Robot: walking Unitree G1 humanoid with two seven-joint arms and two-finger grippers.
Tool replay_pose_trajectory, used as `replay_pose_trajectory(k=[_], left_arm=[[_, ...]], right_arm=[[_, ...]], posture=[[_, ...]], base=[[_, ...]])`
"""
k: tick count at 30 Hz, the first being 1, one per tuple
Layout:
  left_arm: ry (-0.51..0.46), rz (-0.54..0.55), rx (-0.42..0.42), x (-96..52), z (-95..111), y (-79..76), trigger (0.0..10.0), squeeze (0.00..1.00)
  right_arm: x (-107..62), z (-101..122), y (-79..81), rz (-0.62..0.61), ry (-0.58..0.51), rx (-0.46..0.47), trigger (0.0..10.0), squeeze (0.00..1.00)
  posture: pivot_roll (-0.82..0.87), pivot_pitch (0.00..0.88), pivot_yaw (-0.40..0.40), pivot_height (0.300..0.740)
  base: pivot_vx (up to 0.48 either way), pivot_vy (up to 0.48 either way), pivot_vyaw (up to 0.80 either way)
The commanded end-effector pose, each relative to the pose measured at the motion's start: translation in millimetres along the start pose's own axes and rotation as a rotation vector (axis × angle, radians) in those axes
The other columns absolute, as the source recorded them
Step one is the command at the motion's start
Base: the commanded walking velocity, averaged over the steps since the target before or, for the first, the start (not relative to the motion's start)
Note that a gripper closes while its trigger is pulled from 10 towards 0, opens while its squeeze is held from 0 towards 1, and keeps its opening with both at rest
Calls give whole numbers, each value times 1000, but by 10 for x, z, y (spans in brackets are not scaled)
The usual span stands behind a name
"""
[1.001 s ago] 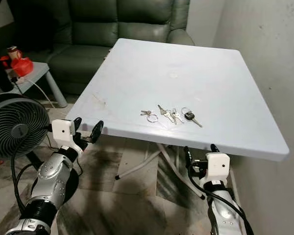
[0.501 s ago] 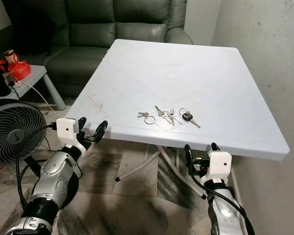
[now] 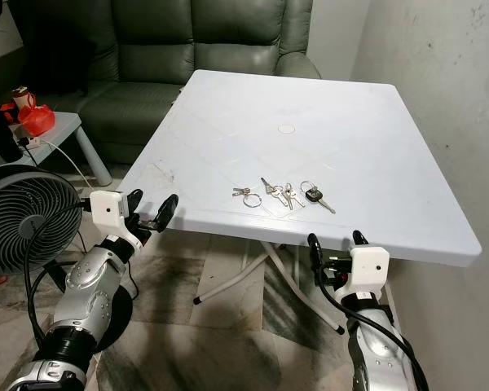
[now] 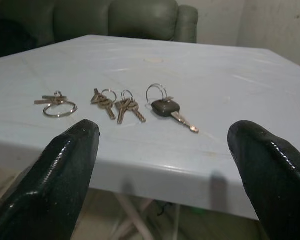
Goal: Hang keys on a hook
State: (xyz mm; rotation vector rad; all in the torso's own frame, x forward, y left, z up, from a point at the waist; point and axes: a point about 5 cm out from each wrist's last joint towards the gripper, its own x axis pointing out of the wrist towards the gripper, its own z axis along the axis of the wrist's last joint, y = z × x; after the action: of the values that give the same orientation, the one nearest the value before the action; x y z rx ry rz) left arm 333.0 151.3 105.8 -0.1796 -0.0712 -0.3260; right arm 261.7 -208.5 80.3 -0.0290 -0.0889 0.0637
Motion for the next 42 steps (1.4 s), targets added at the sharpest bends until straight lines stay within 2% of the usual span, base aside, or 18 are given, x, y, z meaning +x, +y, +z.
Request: replay_pose_trajectory(k=[1,27,36,42], left_arm=[[-13,-17,7,41,74,-7,10000,0],[-14,-28,-9,59,77,-61,10000,0],[-24,-27,11,40,60,-104,10000,0],[-4,-76,24,-11,-29,-201,10000,0]], right_arm=[[17,47,7,7,-13,2,10000,0],[-4,73,7,21,-4,-1,10000,0],[-10,65,7,54,20,-38,10000,0],[31,61,34,137,59,-88,10000,0]], posture=[[-23,0,-6,740],[-28,0,-8,740],[-26,0,-15,740],[-25,0,-20,740]], base=[[0,0,0],[342,0,0],[0,0,0],[0,0,0]])
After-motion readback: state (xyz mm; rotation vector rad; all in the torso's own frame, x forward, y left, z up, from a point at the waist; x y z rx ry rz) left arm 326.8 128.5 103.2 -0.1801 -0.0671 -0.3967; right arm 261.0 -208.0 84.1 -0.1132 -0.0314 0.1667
